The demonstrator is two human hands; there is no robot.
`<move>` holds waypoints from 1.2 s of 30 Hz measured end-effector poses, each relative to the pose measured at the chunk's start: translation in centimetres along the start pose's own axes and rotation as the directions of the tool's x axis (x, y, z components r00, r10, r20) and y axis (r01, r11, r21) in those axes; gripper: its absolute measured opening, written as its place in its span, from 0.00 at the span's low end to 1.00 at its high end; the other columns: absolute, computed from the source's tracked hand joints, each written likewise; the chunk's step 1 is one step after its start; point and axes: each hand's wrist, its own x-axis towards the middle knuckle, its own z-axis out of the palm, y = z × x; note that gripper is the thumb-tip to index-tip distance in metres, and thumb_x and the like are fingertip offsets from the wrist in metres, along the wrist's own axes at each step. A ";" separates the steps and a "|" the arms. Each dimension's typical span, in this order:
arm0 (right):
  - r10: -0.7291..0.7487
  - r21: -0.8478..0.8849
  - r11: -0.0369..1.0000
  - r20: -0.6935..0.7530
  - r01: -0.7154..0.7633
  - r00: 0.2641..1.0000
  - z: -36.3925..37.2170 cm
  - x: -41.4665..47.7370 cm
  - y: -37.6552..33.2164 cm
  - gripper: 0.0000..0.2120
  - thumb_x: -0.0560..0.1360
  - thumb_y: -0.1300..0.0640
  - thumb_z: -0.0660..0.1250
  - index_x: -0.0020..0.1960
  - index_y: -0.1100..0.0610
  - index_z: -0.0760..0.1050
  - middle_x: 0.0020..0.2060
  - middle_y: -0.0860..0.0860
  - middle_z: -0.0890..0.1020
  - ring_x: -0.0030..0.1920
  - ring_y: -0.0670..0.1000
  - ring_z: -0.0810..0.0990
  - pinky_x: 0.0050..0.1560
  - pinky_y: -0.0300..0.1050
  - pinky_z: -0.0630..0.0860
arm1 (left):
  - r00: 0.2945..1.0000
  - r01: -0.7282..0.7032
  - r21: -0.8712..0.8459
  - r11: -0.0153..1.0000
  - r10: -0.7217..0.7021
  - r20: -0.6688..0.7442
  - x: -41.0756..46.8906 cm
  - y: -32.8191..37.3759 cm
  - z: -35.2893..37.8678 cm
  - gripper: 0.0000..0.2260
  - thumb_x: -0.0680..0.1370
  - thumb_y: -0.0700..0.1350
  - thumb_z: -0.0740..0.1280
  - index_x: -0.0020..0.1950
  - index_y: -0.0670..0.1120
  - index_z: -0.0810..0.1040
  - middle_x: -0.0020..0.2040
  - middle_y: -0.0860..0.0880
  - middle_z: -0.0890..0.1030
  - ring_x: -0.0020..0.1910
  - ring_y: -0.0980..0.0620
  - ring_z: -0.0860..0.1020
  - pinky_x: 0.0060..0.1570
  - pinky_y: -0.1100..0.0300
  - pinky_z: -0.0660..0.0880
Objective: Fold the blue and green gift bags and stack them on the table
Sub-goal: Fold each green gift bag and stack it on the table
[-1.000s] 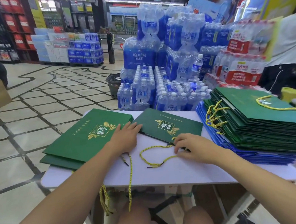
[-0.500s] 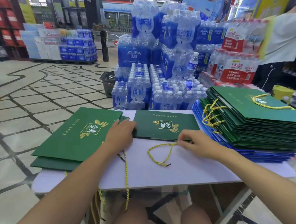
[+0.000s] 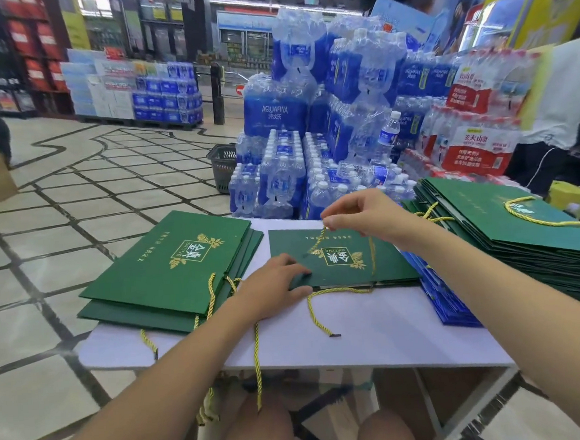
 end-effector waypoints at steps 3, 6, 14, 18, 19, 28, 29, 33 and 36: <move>0.007 -0.255 0.967 0.094 0.017 0.996 0.9 1.0 1.0 0.05 0.75 0.50 0.76 0.49 0.49 0.86 0.30 0.41 0.79 0.31 0.39 0.73 0.36 0.34 0.69 | 0.998 0.002 0.009 1.000 -0.002 -0.064 -0.4 0.2 0.5 0.21 0.81 0.63 0.63 0.73 0.59 0.74 0.72 0.56 0.70 0.69 0.54 0.71 0.58 0.57 0.72; 0.074 -0.464 0.886 0.154 0.006 0.985 2.3 1.6 2.9 0.05 0.79 0.49 0.71 0.47 0.49 0.83 0.35 0.41 0.84 0.33 0.41 0.75 0.39 0.40 0.75 | 0.995 0.001 0.024 1.000 0.002 -0.102 -0.6 0.4 0.7 0.21 0.81 0.63 0.62 0.72 0.59 0.74 0.74 0.56 0.70 0.71 0.55 0.71 0.60 0.55 0.73; 0.153 -0.323 0.939 0.083 -0.119 0.985 4.3 1.3 6.9 0.14 0.83 0.61 0.60 0.55 0.52 0.84 0.42 0.45 0.83 0.27 0.37 0.72 0.31 0.30 0.67 | 0.992 0.024 0.005 1.000 -0.023 -0.125 -1.1 0.9 0.3 0.20 0.81 0.62 0.63 0.73 0.60 0.74 0.75 0.57 0.70 0.73 0.56 0.68 0.63 0.57 0.70; 0.085 -0.317 0.947 0.089 -0.053 0.992 4.2 0.8 7.3 0.03 0.76 0.53 0.75 0.49 0.49 0.87 0.39 0.38 0.82 0.37 0.32 0.77 0.39 0.29 0.68 | 0.991 0.024 0.000 1.000 -0.024 -0.130 -1.3 1.1 0.0 0.20 0.82 0.60 0.63 0.73 0.59 0.74 0.74 0.58 0.71 0.73 0.57 0.68 0.63 0.57 0.70; 0.065 -0.336 0.941 0.092 -0.031 0.994 4.2 0.8 7.3 0.02 0.76 0.53 0.76 0.47 0.48 0.87 0.39 0.37 0.82 0.39 0.32 0.77 0.39 0.29 0.68 | 0.991 0.026 0.000 1.000 -0.025 -0.130 -1.4 1.2 -0.1 0.20 0.82 0.60 0.63 0.73 0.59 0.74 0.74 0.58 0.71 0.73 0.57 0.68 0.64 0.57 0.70; 0.055 -0.650 0.756 0.178 0.076 0.982 4.6 2.2 7.2 0.04 0.77 0.53 0.68 0.46 0.47 0.81 0.42 0.47 0.82 0.42 0.48 0.79 0.43 0.44 0.76 | 0.993 0.040 0.014 0.999 -0.038 -0.112 -1.5 1.4 0.0 0.19 0.84 0.59 0.59 0.73 0.58 0.74 0.73 0.58 0.71 0.73 0.56 0.68 0.60 0.57 0.71; 0.057 -0.664 0.743 0.183 0.081 0.981 4.6 2.3 7.2 0.04 0.77 0.53 0.67 0.46 0.47 0.81 0.43 0.46 0.82 0.43 0.48 0.79 0.44 0.45 0.77 | 0.994 0.042 0.017 0.999 -0.040 -0.105 -1.4 1.3 0.0 0.19 0.84 0.59 0.59 0.73 0.58 0.74 0.73 0.58 0.71 0.73 0.56 0.68 0.60 0.57 0.71; 0.061 -0.683 0.723 0.215 0.105 0.975 4.7 2.6 7.1 0.04 0.77 0.54 0.67 0.45 0.47 0.79 0.44 0.46 0.82 0.45 0.48 0.79 0.47 0.47 0.79 | 0.996 0.031 0.022 0.999 -0.029 -0.086 -1.4 1.4 -0.1 0.19 0.85 0.58 0.58 0.73 0.57 0.75 0.71 0.57 0.73 0.71 0.55 0.70 0.58 0.57 0.71; 0.052 -0.706 0.697 0.225 0.126 0.973 4.8 3.0 7.0 0.04 0.77 0.54 0.66 0.46 0.47 0.79 0.44 0.46 0.81 0.45 0.49 0.79 0.47 0.46 0.77 | 0.997 0.028 0.022 0.999 -0.026 -0.075 -1.3 1.4 -0.1 0.19 0.86 0.57 0.56 0.74 0.55 0.75 0.71 0.56 0.74 0.73 0.54 0.69 0.62 0.55 0.72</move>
